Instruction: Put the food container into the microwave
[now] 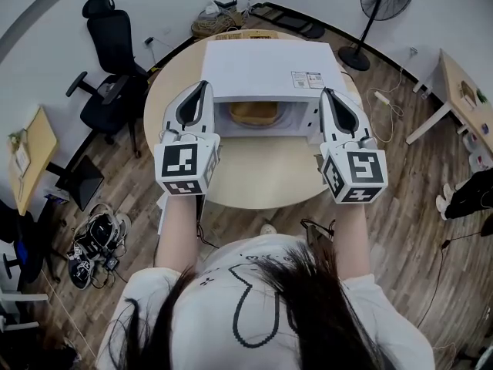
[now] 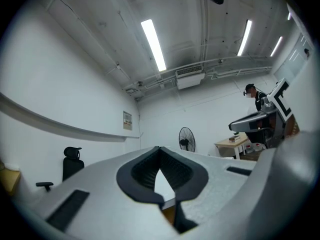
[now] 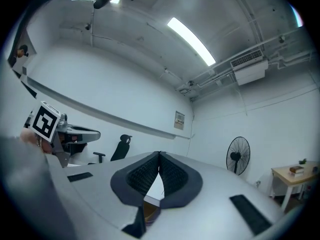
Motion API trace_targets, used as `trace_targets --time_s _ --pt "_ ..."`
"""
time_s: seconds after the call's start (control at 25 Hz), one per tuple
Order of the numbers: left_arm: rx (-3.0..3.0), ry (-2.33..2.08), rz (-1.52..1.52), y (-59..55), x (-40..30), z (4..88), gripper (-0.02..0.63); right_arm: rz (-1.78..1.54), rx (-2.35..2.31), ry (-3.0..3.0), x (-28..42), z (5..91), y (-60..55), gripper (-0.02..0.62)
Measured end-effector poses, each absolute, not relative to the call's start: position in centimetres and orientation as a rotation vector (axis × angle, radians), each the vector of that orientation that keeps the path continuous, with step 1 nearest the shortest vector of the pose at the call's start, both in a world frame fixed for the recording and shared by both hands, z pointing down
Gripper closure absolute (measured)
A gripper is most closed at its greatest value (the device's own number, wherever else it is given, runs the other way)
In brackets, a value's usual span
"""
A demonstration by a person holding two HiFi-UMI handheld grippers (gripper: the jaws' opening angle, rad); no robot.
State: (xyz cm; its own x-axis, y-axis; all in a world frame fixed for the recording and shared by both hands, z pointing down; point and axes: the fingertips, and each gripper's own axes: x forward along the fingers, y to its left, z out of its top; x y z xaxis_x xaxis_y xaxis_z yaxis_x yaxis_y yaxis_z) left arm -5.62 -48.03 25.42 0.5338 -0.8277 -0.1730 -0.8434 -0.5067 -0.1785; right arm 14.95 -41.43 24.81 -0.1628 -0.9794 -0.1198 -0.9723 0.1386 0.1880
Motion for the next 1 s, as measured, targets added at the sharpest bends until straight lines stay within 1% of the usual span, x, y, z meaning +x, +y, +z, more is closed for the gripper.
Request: trace_targets --time_s 0.24,1.0 --pt "-2.518 1.401 0.115 -47.86 -6.09 24.81 0.597 -0.411 1.997 -2.343 14.73 23.7 -41.05 0.566" --pt "-2.526 1.396 0.114 -47.4 -6.29 25.21 0.597 -0.439 1.961 -2.36 14.28 24.16 -40.36 0.568"
